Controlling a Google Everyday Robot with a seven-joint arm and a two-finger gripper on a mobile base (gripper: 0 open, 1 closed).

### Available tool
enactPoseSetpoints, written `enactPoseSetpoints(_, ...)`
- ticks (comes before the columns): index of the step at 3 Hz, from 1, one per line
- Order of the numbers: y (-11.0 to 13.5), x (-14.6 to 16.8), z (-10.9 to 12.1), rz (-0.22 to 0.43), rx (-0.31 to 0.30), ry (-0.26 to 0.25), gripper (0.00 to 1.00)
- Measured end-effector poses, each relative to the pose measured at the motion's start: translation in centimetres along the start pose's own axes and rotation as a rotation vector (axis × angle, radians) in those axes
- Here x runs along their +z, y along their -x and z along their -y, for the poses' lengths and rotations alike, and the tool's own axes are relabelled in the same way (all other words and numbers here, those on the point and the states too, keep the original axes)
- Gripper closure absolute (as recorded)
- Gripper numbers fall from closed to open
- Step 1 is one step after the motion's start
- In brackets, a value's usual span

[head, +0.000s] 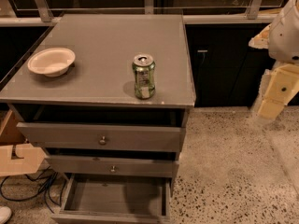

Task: Close bottom drawer

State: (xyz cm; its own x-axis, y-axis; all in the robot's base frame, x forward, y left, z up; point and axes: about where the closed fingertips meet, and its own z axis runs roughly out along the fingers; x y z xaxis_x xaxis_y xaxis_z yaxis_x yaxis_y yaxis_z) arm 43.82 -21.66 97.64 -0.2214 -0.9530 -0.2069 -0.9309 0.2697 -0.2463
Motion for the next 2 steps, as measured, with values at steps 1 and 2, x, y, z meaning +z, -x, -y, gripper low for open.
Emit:
enactPoseSetpoints(1, 0.0, 0.0, 0.0, 0.0, 0.0, 0.0, 0.0)
enactPoseSetpoints(2, 0.0, 0.0, 0.0, 0.0, 0.0, 0.0, 0.18)
